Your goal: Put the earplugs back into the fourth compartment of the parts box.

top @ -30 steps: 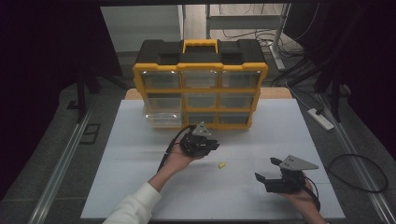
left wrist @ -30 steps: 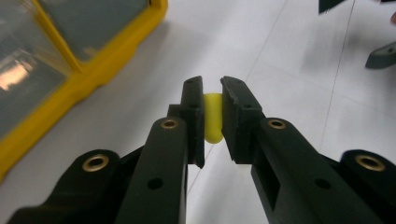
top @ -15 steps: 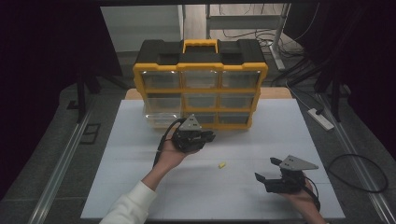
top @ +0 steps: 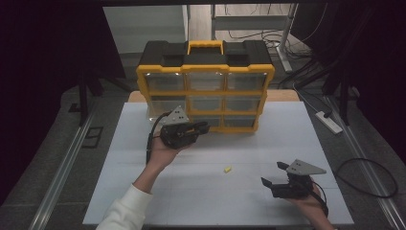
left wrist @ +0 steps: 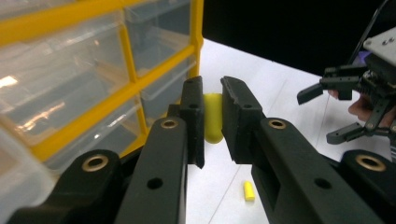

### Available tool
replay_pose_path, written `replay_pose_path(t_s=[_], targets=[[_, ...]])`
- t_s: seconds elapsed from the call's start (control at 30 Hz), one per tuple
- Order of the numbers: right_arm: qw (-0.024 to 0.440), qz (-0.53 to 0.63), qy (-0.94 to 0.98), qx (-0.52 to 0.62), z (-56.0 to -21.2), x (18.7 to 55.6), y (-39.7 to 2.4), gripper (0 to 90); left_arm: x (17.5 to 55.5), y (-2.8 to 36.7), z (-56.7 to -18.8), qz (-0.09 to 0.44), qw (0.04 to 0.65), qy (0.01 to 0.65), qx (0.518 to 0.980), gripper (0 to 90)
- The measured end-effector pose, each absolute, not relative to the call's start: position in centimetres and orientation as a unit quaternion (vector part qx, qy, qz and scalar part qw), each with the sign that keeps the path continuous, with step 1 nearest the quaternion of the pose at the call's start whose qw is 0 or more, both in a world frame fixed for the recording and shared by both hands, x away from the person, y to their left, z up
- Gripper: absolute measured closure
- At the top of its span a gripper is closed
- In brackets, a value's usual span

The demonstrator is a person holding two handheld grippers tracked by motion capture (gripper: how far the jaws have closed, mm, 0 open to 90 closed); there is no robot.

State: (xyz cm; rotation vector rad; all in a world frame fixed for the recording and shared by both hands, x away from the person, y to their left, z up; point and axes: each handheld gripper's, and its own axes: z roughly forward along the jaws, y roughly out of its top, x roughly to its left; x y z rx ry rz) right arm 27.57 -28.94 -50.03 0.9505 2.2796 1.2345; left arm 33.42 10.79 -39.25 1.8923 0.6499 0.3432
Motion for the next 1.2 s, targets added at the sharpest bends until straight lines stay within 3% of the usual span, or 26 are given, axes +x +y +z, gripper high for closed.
replay_pose_path(t_s=[0.77, 1.2], targets=[[0.191, 0.435, 0.813, 0.337, -50.1, 27.6, -28.9, 14.3, 33.5, 15.6, -37.5, 0.181, 0.552, 0.315, 0.75, 78.7], [0.191, 0.434, 0.813, 0.337, -50.1, 27.6, -28.9, 14.3, 34.5, 18.2, -38.0, 0.227, 0.541, 0.359, 0.726, 78.7]])
